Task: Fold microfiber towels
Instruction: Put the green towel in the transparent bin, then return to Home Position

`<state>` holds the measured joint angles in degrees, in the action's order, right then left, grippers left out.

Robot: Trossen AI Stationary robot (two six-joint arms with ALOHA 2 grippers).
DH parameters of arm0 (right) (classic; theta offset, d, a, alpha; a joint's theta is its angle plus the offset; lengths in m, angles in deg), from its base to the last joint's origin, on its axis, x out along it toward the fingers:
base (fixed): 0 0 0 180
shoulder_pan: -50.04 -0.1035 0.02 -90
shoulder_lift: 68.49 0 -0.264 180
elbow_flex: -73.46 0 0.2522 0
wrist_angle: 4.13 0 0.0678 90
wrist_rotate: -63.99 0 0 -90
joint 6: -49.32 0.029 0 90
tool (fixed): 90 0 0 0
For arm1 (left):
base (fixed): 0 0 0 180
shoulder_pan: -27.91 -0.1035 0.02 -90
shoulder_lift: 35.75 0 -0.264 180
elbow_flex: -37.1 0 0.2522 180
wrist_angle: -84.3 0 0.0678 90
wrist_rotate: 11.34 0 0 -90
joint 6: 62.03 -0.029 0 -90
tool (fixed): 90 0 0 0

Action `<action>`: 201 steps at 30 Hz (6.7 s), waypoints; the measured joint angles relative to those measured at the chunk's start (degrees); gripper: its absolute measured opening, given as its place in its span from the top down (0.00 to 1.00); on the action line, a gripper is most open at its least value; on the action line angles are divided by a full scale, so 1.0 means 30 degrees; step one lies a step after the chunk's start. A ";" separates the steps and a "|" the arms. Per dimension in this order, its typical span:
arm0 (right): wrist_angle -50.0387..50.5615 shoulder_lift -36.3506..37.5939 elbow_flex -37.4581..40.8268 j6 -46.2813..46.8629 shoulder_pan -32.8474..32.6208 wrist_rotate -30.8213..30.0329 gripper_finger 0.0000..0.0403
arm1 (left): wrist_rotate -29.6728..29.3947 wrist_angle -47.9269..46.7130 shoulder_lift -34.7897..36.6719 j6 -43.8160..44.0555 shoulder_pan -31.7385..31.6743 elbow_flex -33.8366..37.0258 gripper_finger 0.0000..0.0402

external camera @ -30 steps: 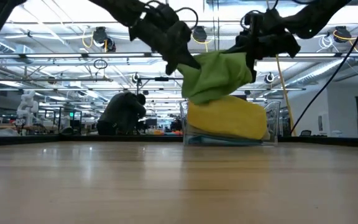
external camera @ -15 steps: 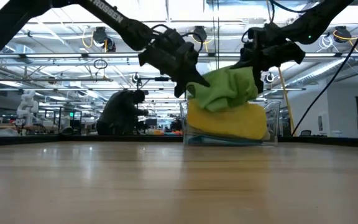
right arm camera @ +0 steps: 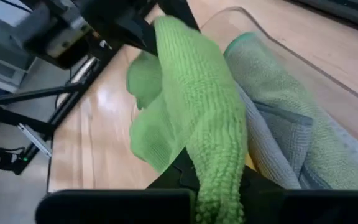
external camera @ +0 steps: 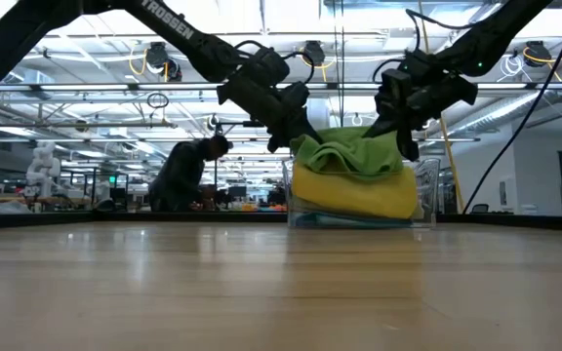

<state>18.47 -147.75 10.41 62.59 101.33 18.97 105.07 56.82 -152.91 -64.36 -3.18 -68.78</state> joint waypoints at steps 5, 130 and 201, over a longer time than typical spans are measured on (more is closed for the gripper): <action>0.0413 -0.0151 -0.0002 -0.0639 -0.0004 -0.0637 0.99 | -0.0500 0.0011 0.0028 -0.0166 0.0013 0.0000 0.66; -0.7677 1.0588 0.6645 0.6898 -0.9159 -0.8111 1.00 | -0.3480 -0.5625 0.6905 0.2726 0.3749 -0.0007 0.99; -1.0294 2.2815 1.6036 -0.5135 -1.7384 -1.5413 1.00 | -1.5777 -0.1816 1.3457 0.9777 1.3092 1.1089 0.99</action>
<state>-12.41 -79.31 58.52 47.18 49.18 -27.26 57.74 51.38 -112.54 -35.03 36.09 -35.52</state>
